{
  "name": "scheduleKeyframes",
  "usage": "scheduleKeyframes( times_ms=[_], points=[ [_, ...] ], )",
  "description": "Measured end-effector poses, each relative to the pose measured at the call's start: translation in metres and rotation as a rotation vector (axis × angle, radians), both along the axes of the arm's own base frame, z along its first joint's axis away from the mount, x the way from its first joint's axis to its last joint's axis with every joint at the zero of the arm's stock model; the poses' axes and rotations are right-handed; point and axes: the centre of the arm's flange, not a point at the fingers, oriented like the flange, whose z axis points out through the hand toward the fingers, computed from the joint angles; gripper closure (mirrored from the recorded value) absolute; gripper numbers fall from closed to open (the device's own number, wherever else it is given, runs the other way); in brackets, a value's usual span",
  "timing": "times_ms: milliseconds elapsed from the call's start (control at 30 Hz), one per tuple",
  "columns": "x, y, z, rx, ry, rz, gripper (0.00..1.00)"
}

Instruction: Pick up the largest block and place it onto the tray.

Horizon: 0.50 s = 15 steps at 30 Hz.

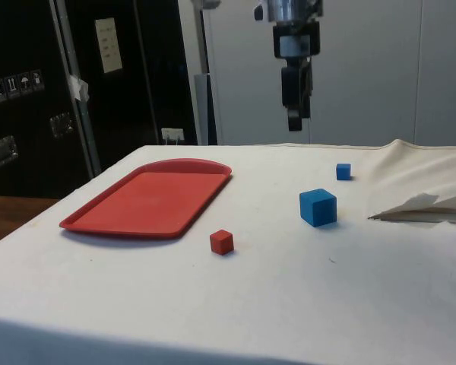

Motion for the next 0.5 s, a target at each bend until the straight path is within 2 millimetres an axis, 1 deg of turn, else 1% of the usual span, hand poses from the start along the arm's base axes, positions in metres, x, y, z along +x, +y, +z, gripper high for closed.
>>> scheduleKeyframes(
  times_ms=[200, 267, 367, 467, 500],
  points=[
    [-0.004, 0.001, -0.019, -0.002, 0.003, -0.035, 0.00],
    [-0.006, 0.001, -0.028, -0.005, 0.003, -0.052, 0.00],
    [-0.006, 0.000, -0.034, -0.006, 0.002, -0.064, 0.00],
    [-0.008, 0.001, -0.045, -0.012, 0.002, -0.088, 0.00],
    [-0.008, 0.001, -0.045, -0.012, 0.002, -0.088, 0.00]
  ],
)
